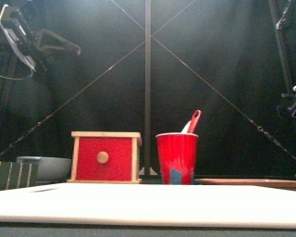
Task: Place carrot on cutting board
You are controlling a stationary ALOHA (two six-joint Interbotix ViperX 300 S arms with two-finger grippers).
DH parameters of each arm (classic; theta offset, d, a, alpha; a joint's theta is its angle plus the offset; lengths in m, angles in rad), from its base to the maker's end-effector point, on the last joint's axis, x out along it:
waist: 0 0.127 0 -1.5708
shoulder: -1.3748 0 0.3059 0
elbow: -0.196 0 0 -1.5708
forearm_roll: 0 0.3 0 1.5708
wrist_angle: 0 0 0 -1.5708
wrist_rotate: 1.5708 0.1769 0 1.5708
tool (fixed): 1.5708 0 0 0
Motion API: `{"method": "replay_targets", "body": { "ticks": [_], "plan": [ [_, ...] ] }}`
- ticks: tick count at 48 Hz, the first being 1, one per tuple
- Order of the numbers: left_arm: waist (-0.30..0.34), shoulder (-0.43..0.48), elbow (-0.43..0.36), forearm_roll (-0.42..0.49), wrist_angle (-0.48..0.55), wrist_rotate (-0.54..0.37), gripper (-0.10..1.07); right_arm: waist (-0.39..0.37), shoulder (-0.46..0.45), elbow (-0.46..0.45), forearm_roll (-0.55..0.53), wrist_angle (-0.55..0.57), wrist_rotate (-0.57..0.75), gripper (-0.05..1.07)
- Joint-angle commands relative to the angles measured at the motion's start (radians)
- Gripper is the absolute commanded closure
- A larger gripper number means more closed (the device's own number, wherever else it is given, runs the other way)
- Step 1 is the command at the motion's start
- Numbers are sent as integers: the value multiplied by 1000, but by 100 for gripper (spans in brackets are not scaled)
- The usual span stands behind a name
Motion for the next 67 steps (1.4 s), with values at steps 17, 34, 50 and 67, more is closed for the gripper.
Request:
{"method": "replay_targets", "body": {
  "ticks": [17,34,50,67],
  "plan": [
    [-2,5,-17,-2,-11,-2,96,-3,9,-26,3,-2,-3,35],
    [-2,5,-11,-31,-11,0,96,-87,-5,-155,-94,58,-25,38],
    [9,5,-8,-35,-11,0,96,-218,49,-290,-219,28,-28,39],
    [14,5,2,-44,-11,-2,96,-288,221,-425,-227,-114,-106,39]
  ]
}}
